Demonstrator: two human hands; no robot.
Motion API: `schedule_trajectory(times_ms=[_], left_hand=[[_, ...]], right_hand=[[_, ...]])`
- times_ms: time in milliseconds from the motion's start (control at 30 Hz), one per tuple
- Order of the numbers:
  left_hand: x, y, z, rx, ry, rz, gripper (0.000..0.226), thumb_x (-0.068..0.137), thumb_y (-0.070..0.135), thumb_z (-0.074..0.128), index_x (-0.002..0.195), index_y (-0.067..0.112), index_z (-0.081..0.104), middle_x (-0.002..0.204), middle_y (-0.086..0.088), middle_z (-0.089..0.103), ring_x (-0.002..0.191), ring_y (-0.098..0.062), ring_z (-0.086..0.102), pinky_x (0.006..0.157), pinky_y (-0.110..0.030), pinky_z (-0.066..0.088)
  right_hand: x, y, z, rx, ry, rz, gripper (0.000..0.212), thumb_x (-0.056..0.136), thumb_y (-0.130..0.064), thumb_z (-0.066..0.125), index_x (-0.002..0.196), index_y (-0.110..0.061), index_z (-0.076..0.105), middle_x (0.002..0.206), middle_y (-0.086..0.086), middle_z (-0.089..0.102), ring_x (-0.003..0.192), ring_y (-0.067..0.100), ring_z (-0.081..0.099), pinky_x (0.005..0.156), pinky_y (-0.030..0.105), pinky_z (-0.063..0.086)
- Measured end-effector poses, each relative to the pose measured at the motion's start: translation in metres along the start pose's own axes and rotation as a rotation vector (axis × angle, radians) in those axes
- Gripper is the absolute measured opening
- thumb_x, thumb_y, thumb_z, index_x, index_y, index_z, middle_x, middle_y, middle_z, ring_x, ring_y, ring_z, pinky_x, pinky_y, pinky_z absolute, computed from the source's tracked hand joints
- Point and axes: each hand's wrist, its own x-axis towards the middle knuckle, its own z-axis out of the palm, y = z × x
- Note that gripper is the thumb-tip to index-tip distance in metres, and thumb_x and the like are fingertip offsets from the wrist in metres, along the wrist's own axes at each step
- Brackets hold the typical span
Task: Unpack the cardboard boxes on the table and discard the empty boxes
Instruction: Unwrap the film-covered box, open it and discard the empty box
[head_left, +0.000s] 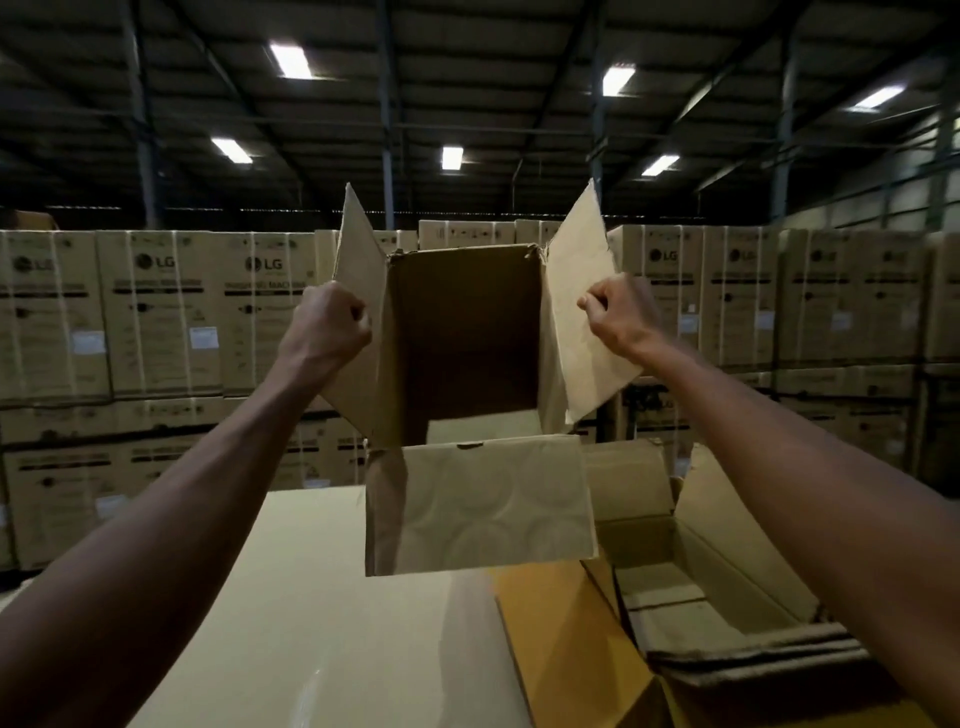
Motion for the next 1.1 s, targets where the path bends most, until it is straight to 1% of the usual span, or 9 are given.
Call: schedule_trajectory(times_ms=[100, 333, 467, 600, 700, 800, 933, 1033, 1100], left_hand=[[0.016, 0.028, 0.026, 0.012, 0.002, 0.004, 0.031, 0.095, 0.009, 0.062, 0.065, 0.008, 0.067, 0.056, 0.001, 0.057, 0.043, -0.006, 0.052, 0.038, -0.011, 0.033], [0.035, 0.116, 0.091, -0.003, 0.03, 0.018, 0.03, 0.096, 0.008, 0.06, 0.068, 0.003, 0.069, 0.057, -0.003, 0.06, 0.043, -0.011, 0.055, 0.037, -0.011, 0.038], [0.038, 0.174, 0.129, 0.007, 0.037, -0.004, 0.029, 0.096, 0.008, 0.06, 0.069, 0.002, 0.07, 0.061, -0.009, 0.065, 0.046, -0.017, 0.06, 0.042, -0.021, 0.046], [0.036, 0.232, 0.163, 0.0, 0.003, -0.005, 0.027, 0.097, 0.009, 0.06, 0.072, 0.006, 0.07, 0.065, -0.007, 0.066, 0.049, -0.014, 0.061, 0.045, -0.017, 0.045], [0.027, 0.264, 0.189, -0.007, -0.041, -0.038, 0.024, 0.097, 0.012, 0.06, 0.076, 0.006, 0.07, 0.069, -0.005, 0.066, 0.053, -0.013, 0.062, 0.047, -0.016, 0.045], [0.02, 0.287, 0.214, -0.034, -0.094, -0.044, 0.027, 0.096, 0.011, 0.061, 0.07, 0.009, 0.067, 0.065, -0.004, 0.064, 0.053, -0.018, 0.063, 0.045, -0.014, 0.044], [0.014, 0.307, 0.242, -0.042, -0.149, -0.078, 0.029, 0.096, 0.008, 0.062, 0.067, 0.007, 0.067, 0.059, 0.0, 0.06, 0.044, -0.006, 0.054, 0.04, -0.009, 0.041], [0.01, 0.312, 0.262, -0.029, -0.203, -0.115, 0.025, 0.096, 0.008, 0.063, 0.072, 0.003, 0.07, 0.063, -0.003, 0.065, 0.044, -0.005, 0.057, 0.041, -0.01, 0.044], [0.007, 0.311, 0.272, -0.038, -0.232, -0.14, 0.025, 0.095, 0.008, 0.064, 0.071, 0.004, 0.07, 0.062, -0.002, 0.064, 0.042, -0.002, 0.056, 0.041, -0.011, 0.043]], right_hand=[[0.011, 0.034, -0.021, -0.004, 0.032, -0.003, 0.027, 0.104, -0.015, 0.055, 0.086, -0.002, 0.07, 0.079, 0.011, 0.067, 0.065, 0.015, 0.062, 0.063, 0.029, 0.056], [0.027, 0.127, -0.082, -0.041, 0.053, -0.021, 0.025, 0.104, -0.015, 0.055, 0.093, 0.0, 0.071, 0.086, 0.015, 0.068, 0.069, 0.016, 0.063, 0.057, 0.02, 0.045], [0.03, 0.185, -0.123, -0.059, 0.041, -0.058, 0.024, 0.104, -0.016, 0.055, 0.096, 0.0, 0.071, 0.089, 0.013, 0.067, 0.071, 0.018, 0.063, 0.056, 0.02, 0.045], [0.031, 0.239, -0.159, -0.077, 0.012, -0.085, 0.022, 0.103, -0.015, 0.057, 0.101, 0.0, 0.072, 0.092, 0.014, 0.068, 0.08, 0.025, 0.068, 0.059, 0.021, 0.05], [0.03, 0.274, -0.178, -0.088, -0.04, -0.069, 0.023, 0.103, -0.014, 0.057, 0.103, 0.003, 0.072, 0.096, 0.016, 0.068, 0.076, 0.019, 0.062, 0.059, 0.018, 0.046], [0.027, 0.313, -0.19, -0.091, -0.106, -0.035, 0.024, 0.103, -0.016, 0.057, 0.104, 0.002, 0.073, 0.099, 0.017, 0.069, 0.079, 0.021, 0.063, 0.063, 0.022, 0.046], [0.024, 0.36, -0.189, -0.09, -0.162, 0.013, 0.023, 0.102, -0.02, 0.06, 0.104, -0.002, 0.073, 0.097, 0.012, 0.068, 0.074, 0.013, 0.06, 0.061, 0.022, 0.045], [0.022, 0.387, -0.178, -0.079, -0.231, 0.064, 0.02, 0.101, -0.021, 0.062, 0.101, -0.005, 0.074, 0.094, 0.01, 0.069, 0.076, 0.015, 0.063, 0.063, 0.025, 0.047], [0.02, 0.401, -0.17, -0.076, -0.267, 0.09, 0.018, 0.1, -0.021, 0.064, 0.099, -0.008, 0.076, 0.091, 0.008, 0.07, 0.078, 0.017, 0.064, 0.063, 0.027, 0.048]])
